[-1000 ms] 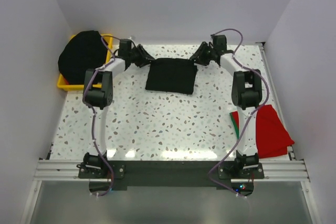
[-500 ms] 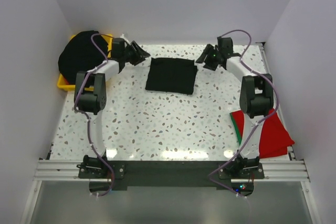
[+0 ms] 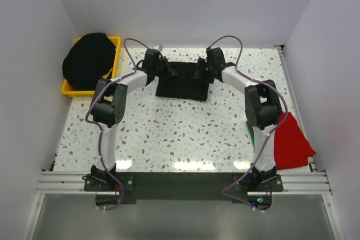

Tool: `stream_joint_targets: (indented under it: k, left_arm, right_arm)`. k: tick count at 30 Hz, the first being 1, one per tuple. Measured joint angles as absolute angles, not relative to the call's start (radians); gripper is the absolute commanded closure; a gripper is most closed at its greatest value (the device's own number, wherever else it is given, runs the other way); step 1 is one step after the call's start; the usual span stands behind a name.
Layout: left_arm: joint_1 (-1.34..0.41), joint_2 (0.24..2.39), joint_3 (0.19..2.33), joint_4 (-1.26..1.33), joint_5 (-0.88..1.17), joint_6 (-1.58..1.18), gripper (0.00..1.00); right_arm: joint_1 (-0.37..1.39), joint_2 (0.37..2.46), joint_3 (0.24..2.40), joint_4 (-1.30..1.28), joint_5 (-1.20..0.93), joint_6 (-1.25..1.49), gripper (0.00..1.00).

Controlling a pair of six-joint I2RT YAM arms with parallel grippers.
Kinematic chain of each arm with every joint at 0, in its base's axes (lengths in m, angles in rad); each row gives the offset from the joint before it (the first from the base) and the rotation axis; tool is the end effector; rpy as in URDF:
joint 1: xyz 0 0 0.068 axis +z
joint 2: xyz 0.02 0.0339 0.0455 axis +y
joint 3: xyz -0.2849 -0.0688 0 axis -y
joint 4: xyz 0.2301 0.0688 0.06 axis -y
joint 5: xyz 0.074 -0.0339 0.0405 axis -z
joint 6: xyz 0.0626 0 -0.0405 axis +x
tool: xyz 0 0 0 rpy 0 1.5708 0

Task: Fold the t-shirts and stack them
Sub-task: Fold the tshirt

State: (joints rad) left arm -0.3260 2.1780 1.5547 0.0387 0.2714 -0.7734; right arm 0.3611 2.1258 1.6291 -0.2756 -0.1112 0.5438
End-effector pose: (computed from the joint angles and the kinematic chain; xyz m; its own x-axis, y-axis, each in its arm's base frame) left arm 0.4838 -0.1813 0.1878 -0.7376 -0.4611 -0.4934 0.0071 0.7253 -0.6884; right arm 0.4640 0.1827 0.2037 -0.7788 0.2555 -0.5729 -0.0264 0.8991 0.4369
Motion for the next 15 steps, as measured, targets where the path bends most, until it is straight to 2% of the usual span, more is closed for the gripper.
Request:
stream_joint_targets:
  k: [7,15]
  left_arm:
    - [-0.403,2.154,1.393,0.018,0.196,-0.795,0.92]
    - [-0.511,1.888,1.039,0.031,0.13,-0.856,0.94]
  right_arm:
    - [0.348,2.091,1.478,-0.258,-0.095,0.529,0.45]
    - [0.389,1.877,1.168,-0.203,-0.123,0.527,0.46]
